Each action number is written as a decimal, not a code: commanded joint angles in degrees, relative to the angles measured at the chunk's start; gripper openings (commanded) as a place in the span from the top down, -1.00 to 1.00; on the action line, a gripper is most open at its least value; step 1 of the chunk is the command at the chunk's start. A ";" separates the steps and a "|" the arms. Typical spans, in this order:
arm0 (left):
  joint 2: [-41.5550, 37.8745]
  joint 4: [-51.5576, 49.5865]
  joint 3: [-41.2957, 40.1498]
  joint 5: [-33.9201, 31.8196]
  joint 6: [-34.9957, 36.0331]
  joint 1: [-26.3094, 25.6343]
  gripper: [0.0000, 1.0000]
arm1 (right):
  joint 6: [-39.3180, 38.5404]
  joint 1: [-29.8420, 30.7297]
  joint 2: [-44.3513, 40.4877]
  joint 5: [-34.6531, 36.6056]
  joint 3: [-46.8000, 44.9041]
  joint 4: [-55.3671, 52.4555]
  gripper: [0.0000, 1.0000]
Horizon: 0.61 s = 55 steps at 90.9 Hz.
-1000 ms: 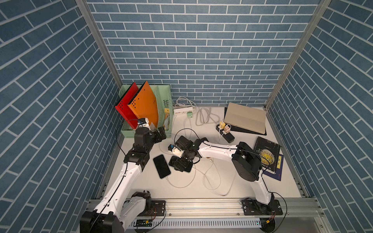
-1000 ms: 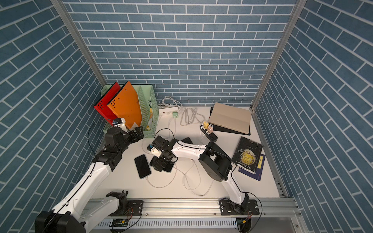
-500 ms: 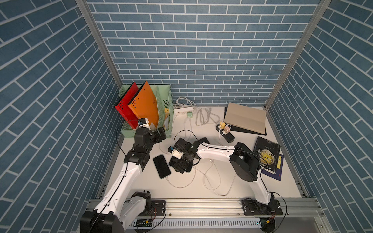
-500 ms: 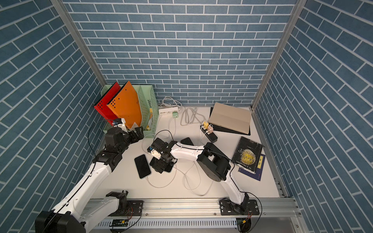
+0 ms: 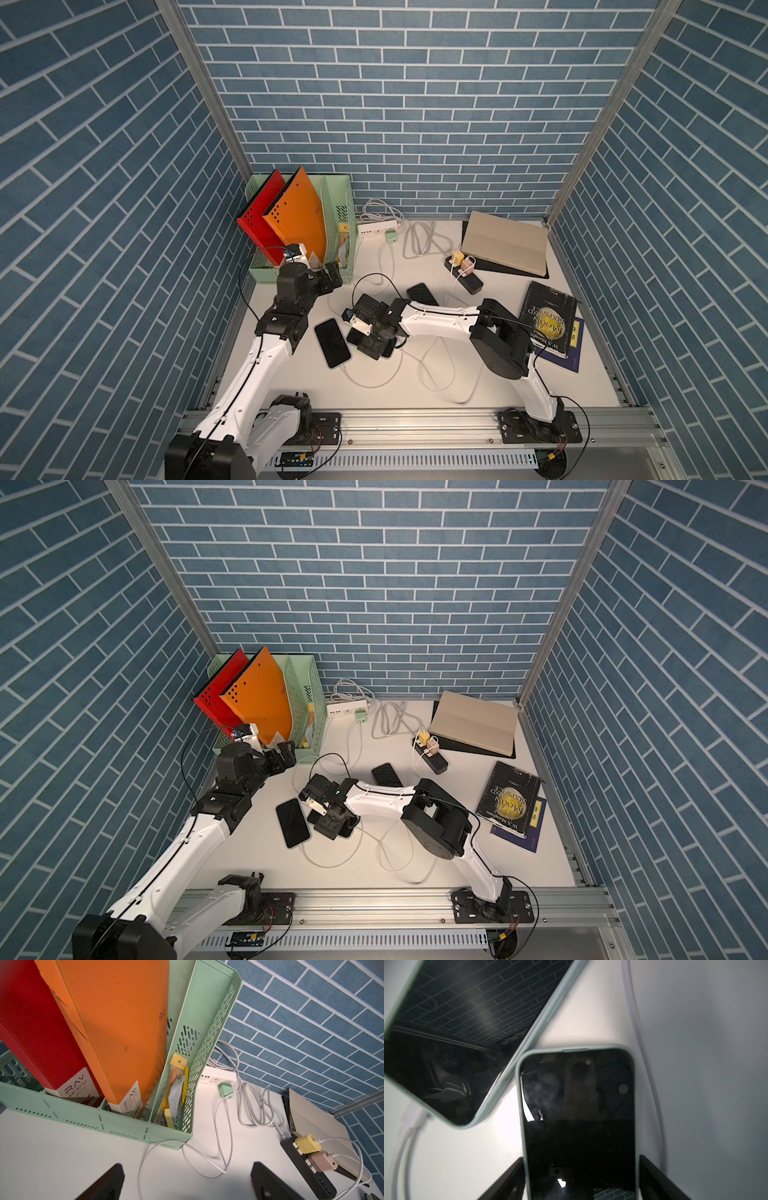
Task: Unplug the charging cable from the phone
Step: Pick up the phone at the center of the board.
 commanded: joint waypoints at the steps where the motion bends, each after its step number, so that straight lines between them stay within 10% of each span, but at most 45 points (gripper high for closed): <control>1: -0.32 0.44 -0.88 -0.03 -0.02 0.50 -1.00 | -1.88 0.77 2.66 2.92 0.52 -1.85 -0.53; 28: -0.44 0.94 -0.78 0.52 -0.03 0.50 -1.00 | -0.45 -0.43 -2.38 0.72 0.00 0.72 0.12; 55: -1.29 6.34 -1.97 8.58 -0.77 0.50 -1.00 | 4.03 -7.08 -10.36 -8.79 -2.99 5.80 0.35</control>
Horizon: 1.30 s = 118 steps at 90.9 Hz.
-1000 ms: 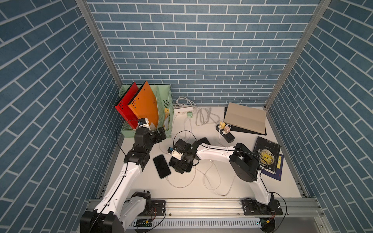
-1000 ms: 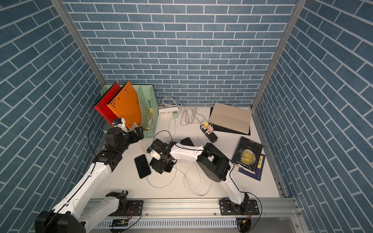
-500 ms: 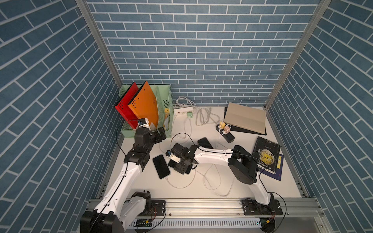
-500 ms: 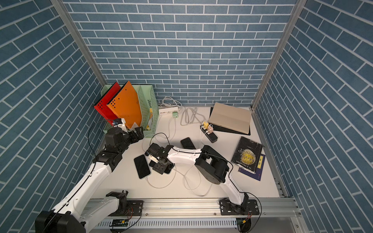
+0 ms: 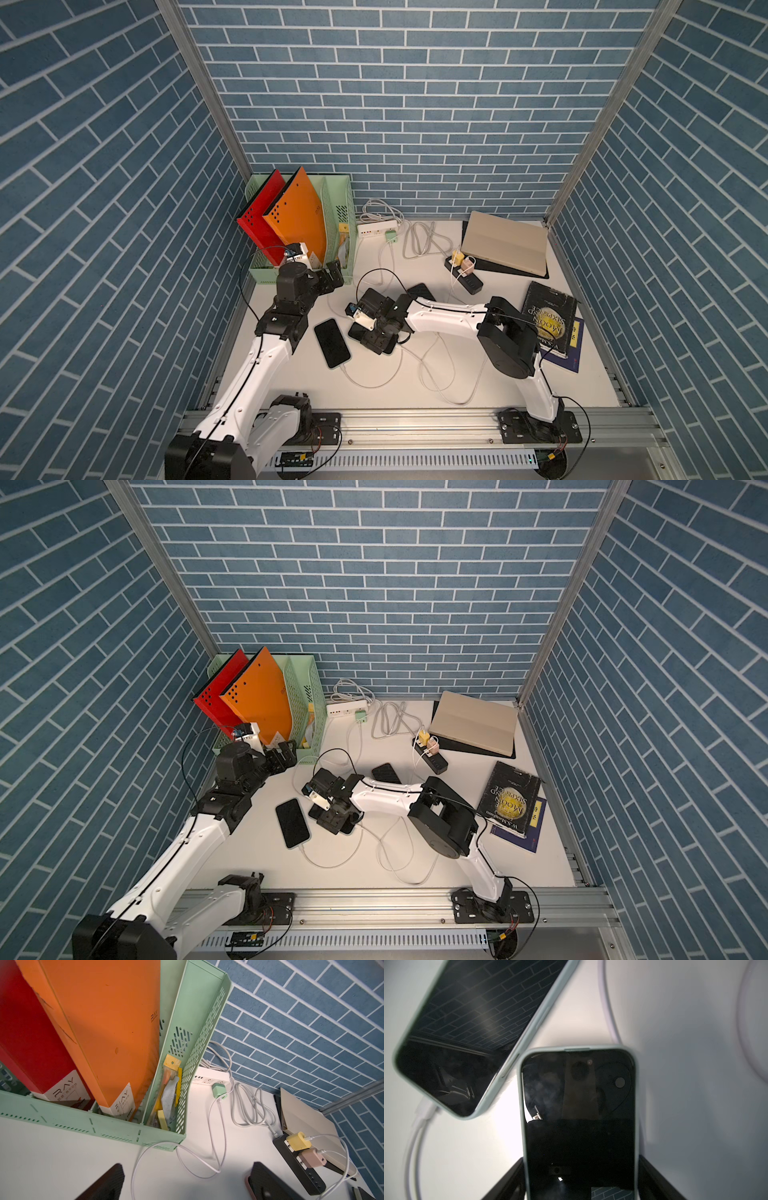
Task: Unplug the charging cable from the phone
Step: Pick up the phone at the center of the board.
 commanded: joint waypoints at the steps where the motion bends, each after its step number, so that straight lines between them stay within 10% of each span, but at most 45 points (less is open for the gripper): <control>1: -1.28 4.57 -1.69 5.54 -0.71 0.45 -1.00 | 3.39 -3.53 -6.31 -5.97 -0.64 4.21 0.35; 58: 1.60 16.15 -0.66 32.68 -1.16 0.45 -1.00 | 32.44 -21.49 -18.94 -41.74 -15.86 38.10 0.56; 118: 5.53 22.03 1.35 55.91 -6.57 -3.54 -1.00 | 59.45 -27.10 -24.05 -58.17 -25.73 81.65 0.58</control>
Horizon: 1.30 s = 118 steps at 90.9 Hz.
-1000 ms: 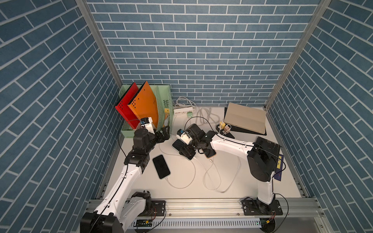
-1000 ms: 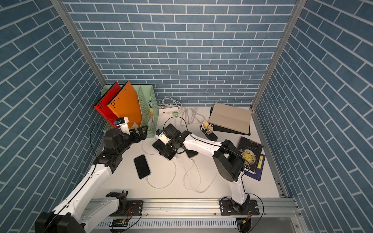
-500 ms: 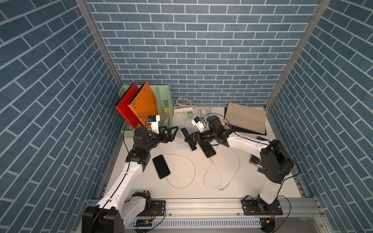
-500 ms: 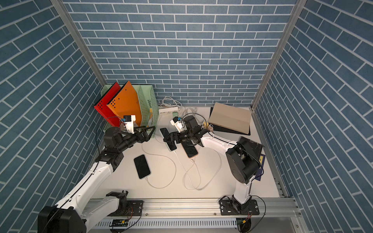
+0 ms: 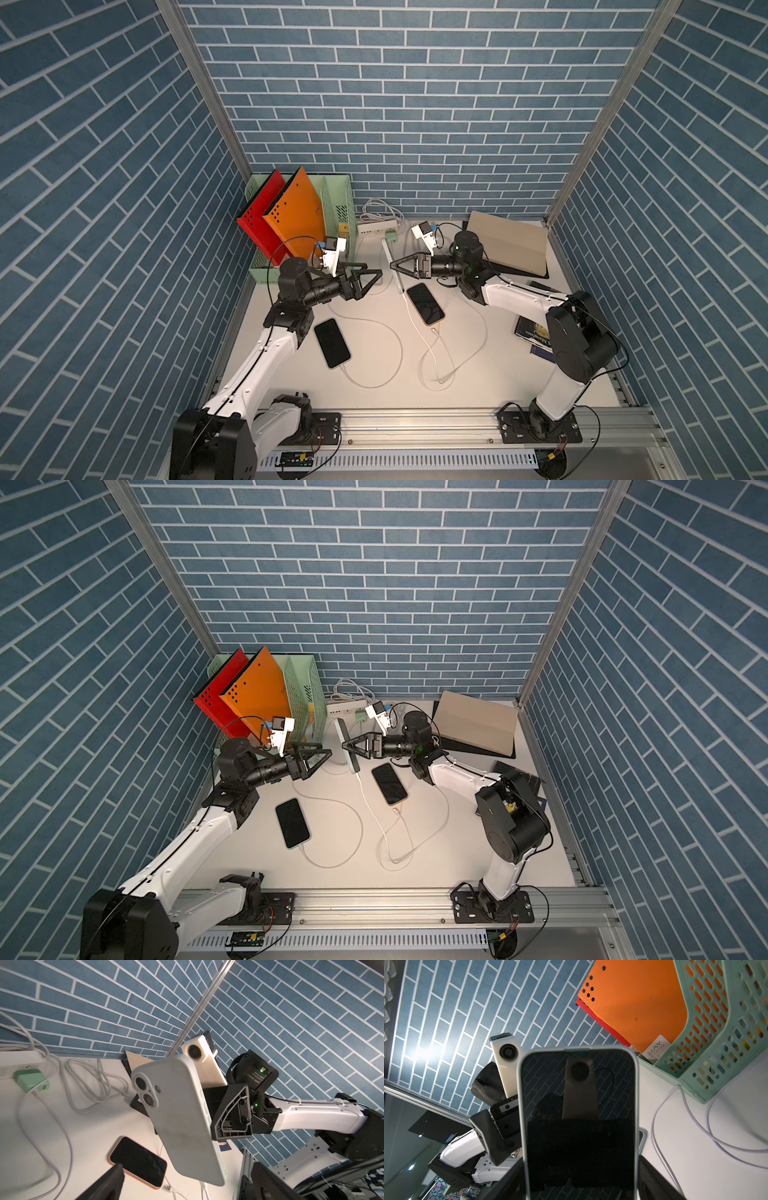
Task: Unplug the charging cable from the phone
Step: Pick up the phone at the center of the board.
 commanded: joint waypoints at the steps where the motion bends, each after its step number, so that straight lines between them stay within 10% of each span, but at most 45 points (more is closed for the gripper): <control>1: 0.25 1.47 1.73 4.79 -0.20 -1.43 -1.00 | 5.75 -0.03 -3.28 -4.71 -0.40 14.45 0.58; 48: 3.41 -3.93 6.69 7.86 3.49 -7.86 -1.00 | 19.70 1.20 -1.62 -4.61 -4.30 40.54 0.60; 118: 3.96 -5.10 8.37 7.81 5.39 -11.51 -1.00 | 3.99 3.86 -4.40 0.20 -4.79 22.98 0.68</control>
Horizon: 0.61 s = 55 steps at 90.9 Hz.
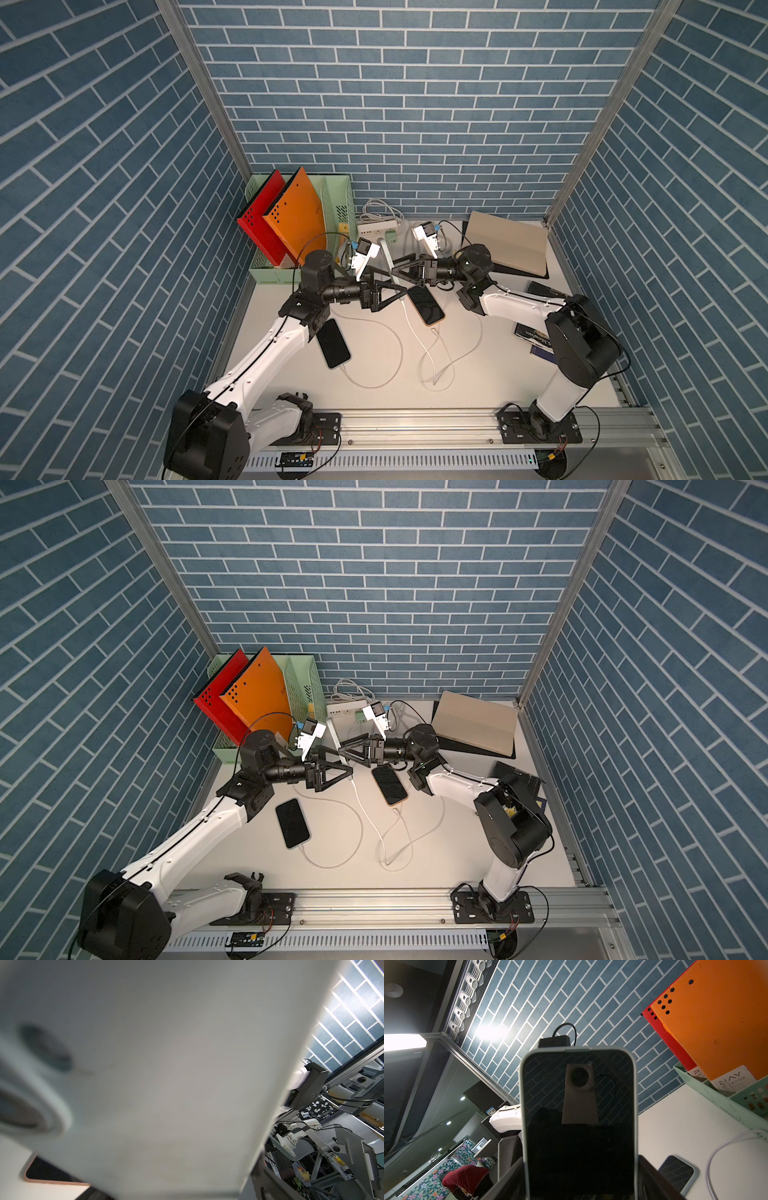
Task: Unplug the charging cable from the phone
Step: Pick up the phone at the center of the board.
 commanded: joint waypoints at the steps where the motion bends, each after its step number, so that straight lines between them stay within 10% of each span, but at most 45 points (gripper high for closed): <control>1: 0.00 0.93 2.06 0.90 1.25 -0.82 -1.00 | -4.56 0.70 -2.73 2.27 0.21 -0.83 0.68; 34: -0.04 0.31 1.79 0.12 1.30 -0.83 -0.89 | -4.62 0.73 -3.01 2.34 -0.12 -0.32 0.68; 55: -0.06 0.15 1.79 -0.52 1.31 -0.85 -0.04 | -4.64 0.75 -2.94 1.39 -0.05 -0.60 0.59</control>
